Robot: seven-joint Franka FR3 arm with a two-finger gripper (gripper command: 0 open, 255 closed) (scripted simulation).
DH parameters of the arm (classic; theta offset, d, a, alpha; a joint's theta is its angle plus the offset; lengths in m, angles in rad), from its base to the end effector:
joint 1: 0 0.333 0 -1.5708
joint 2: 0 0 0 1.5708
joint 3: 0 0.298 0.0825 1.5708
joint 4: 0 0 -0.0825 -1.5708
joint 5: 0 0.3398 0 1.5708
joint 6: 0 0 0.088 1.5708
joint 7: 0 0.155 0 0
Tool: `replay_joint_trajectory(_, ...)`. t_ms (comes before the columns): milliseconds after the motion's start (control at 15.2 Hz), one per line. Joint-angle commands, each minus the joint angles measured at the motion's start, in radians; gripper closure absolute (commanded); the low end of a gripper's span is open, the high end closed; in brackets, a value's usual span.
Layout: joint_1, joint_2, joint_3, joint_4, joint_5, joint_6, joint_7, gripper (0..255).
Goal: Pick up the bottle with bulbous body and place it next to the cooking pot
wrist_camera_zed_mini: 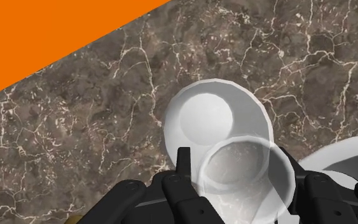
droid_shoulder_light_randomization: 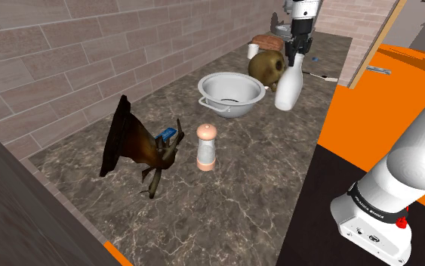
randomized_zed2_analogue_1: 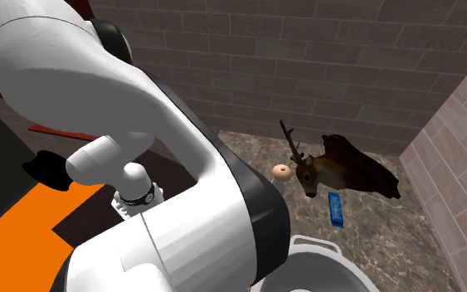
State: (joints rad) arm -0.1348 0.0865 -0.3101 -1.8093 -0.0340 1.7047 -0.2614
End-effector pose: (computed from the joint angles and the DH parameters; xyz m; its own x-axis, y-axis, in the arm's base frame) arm 0.4622 -0.2224 0.4258 0.9653 -0.1737 -0.1949 -0.1754 -0.9845 0.0085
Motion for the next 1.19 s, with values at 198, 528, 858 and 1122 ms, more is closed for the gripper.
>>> replay_joint_trajectory(198,0.000,0.010,0.001,-0.054,0.003,0.065,0.002,255)
replay_joint_trajectory(528,-0.001,0.023,0.001,-0.091,0.006,0.113,0.002,255)
replay_joint_trajectory(858,-0.001,0.023,0.001,-0.091,0.007,0.113,0.002,255)
replay_joint_trajectory(1122,-0.001,0.023,0.001,-0.090,0.007,0.113,0.002,0)
